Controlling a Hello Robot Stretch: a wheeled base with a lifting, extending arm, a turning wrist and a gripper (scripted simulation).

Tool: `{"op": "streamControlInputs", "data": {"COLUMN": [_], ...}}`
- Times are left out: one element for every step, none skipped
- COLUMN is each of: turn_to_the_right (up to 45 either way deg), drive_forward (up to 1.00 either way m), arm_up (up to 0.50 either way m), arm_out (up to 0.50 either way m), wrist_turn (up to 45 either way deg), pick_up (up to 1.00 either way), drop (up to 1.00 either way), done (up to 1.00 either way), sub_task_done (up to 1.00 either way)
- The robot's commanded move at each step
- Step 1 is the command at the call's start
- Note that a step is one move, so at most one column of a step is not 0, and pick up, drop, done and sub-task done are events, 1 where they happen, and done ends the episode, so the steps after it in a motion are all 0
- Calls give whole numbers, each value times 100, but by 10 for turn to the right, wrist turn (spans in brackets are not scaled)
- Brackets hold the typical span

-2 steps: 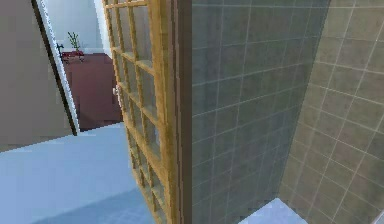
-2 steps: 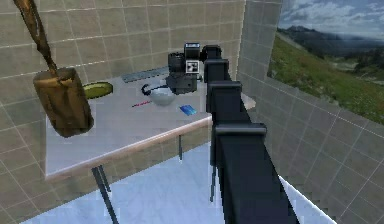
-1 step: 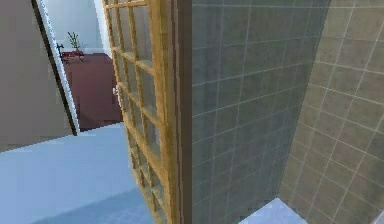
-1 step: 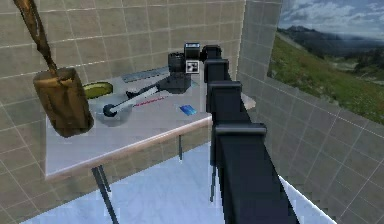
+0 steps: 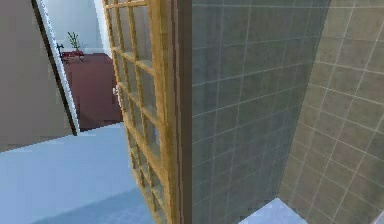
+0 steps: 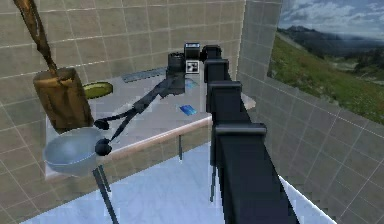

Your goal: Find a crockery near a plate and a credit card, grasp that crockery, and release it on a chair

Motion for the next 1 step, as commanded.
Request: {"op": "streamControlInputs", "data": {"turn_to_the_right": [0], "drive_forward": [0], "arm_up": [0], "arm_out": [0], "wrist_turn": [-150], "pick_up": [0], "drop": [0], "done": [0], "sub_task_done": [0]}}
